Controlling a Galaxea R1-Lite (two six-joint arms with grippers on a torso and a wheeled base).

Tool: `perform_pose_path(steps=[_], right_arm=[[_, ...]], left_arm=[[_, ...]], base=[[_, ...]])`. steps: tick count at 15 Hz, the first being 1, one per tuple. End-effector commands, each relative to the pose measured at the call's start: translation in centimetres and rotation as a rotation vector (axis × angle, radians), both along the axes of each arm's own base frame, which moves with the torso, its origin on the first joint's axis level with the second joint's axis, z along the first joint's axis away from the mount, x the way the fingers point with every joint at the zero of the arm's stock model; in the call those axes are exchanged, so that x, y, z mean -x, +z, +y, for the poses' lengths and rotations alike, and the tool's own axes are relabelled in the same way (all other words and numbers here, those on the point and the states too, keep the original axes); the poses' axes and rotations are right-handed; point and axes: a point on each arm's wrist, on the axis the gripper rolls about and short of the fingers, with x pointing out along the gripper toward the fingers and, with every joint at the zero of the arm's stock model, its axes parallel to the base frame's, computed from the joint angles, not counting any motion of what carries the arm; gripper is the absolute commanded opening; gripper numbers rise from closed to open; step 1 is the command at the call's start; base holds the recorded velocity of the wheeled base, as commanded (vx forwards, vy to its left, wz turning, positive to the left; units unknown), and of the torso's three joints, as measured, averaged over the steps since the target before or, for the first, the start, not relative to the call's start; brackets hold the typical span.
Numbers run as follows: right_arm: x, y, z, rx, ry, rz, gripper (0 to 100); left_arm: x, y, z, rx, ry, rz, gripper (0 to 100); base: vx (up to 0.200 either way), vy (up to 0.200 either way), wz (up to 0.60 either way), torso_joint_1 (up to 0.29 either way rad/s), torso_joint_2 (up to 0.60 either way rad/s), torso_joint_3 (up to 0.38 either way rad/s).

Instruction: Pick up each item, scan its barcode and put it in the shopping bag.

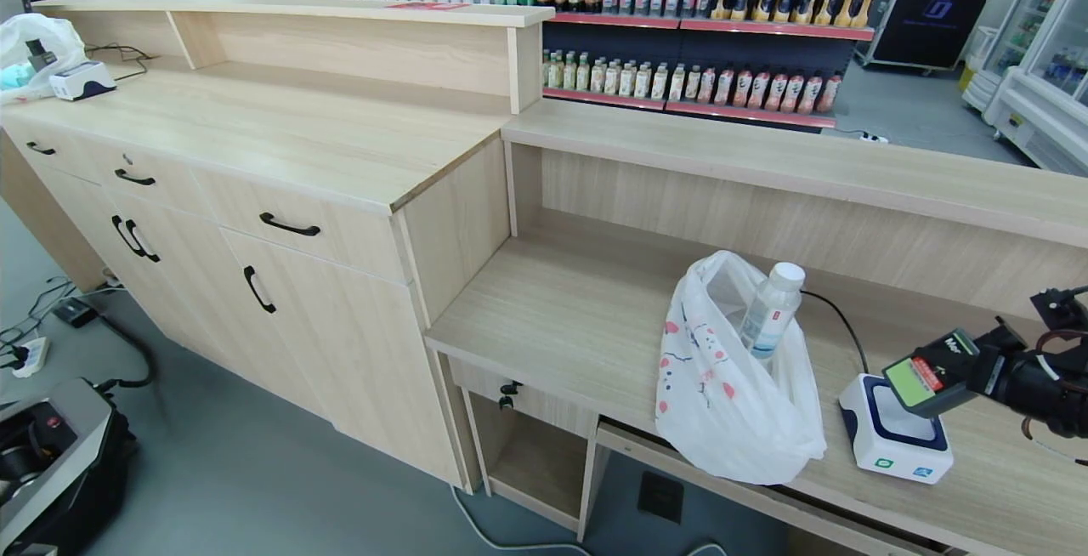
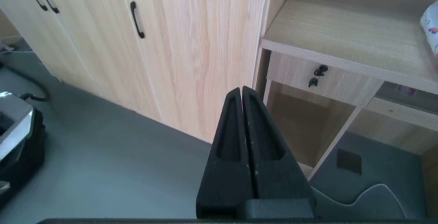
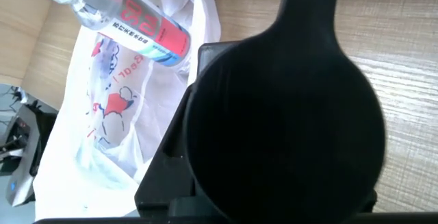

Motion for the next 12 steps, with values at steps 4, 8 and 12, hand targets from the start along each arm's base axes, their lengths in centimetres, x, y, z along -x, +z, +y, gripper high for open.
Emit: perform_pose_path(steps=[4, 8, 12], right_arm=[[-1.4, -1.1, 0.9, -0.004, 0.047, 0.002, 0], [-2.1, -1.1, 1.2, -0.006, 0.063, -0.004, 0], [-2.6, -1.2, 1.1, -0.016, 0.062, -0.004, 0]], left_arm=[[0.0, 0.0, 0.0, 0.0, 0.001, 0.0, 0], [0.0, 0.0, 0.0, 0.0, 0.001, 0.0, 0], [0.0, 0.0, 0.0, 0.0, 0.001, 0.0, 0]], base=[[0.0, 0.0, 0.0, 0.0, 0.0, 0.0], [0.0, 0.0, 0.0, 0.0, 0.0, 0.0], [0.0, 0.0, 0.0, 0.0, 0.0, 0.0]])
